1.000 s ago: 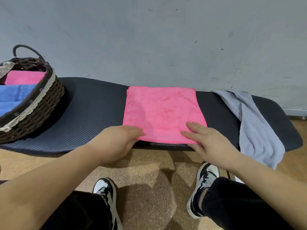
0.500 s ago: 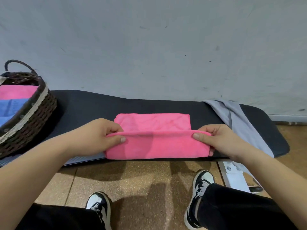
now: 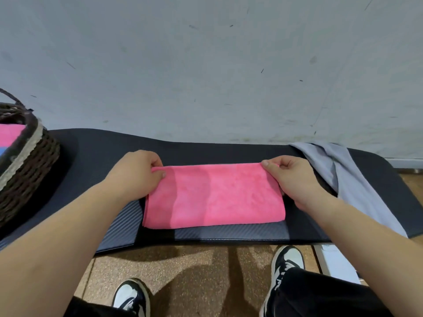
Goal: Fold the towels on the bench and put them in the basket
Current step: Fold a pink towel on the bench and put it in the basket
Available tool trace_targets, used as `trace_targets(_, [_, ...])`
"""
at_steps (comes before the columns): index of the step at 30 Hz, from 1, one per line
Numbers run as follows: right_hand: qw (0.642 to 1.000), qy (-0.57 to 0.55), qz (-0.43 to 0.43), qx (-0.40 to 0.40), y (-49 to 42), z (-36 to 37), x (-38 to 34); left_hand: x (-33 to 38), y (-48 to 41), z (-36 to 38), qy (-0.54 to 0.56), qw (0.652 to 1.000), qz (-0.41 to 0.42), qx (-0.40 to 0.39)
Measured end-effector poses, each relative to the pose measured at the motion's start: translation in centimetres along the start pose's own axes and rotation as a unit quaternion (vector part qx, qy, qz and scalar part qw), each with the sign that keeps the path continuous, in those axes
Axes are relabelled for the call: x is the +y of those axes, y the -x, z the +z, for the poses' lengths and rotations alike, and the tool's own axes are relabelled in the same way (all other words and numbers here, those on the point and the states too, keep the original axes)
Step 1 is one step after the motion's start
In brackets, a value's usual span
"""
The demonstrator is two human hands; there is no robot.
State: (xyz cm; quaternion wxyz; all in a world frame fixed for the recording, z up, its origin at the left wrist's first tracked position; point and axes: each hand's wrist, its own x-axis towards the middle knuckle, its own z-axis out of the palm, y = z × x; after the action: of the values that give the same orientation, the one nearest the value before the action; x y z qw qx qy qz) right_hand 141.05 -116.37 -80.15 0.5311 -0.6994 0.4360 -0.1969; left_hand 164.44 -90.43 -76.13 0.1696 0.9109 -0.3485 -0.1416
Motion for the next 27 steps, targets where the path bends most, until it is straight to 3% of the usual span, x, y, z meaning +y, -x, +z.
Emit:
trace_targets(5, [0.999, 0.027, -0.005, 0.029, -1.0, 0.7, 0.5, -0.6, -0.3, 0.5, 0.012, 0.999, -0.030, -0.032])
trace_targets(9, [0.968, 0.235, -0.074, 0.046, -0.7, 0.8, 0.0, -0.4, 0.4, 0.5, 0.008, 0.997, -0.044, -0.064])
trace_targets(12, [0.930, 0.316, -0.190, -0.001, 0.4, 0.9, -0.4, 0.1, 1.0, 0.8, 0.054, 0.994, -0.074, -0.067])
trace_targets(15, [0.887, 0.373, -0.243, -0.120, 2.2, 1.8, -0.5, 0.2, 1.6, 0.8, 0.109, 0.984, -0.128, -0.067])
trace_targets(19, [0.828, 0.471, -0.209, -0.222, 3.5, 2.2, 1.0, 0.9, 2.1, 0.4, 0.191, 0.969, -0.149, -0.051])
trace_targets(21, [0.821, 0.486, -0.198, -0.224, 3.7, 2.1, 1.1, 1.2, 2.4, -0.2, 0.242, 0.957, -0.153, -0.054])
trace_targets(25, [0.818, 0.499, -0.181, -0.222, 4.1, 2.9, 0.6, 0.5, 2.9, -1.3, 0.373, 0.899, -0.209, -0.093])
trace_targets(27, [0.822, 0.492, -0.172, -0.229, 4.2, 3.2, 0.3, 0.4, 3.1, -2.0, 0.388, 0.893, -0.217, -0.072])
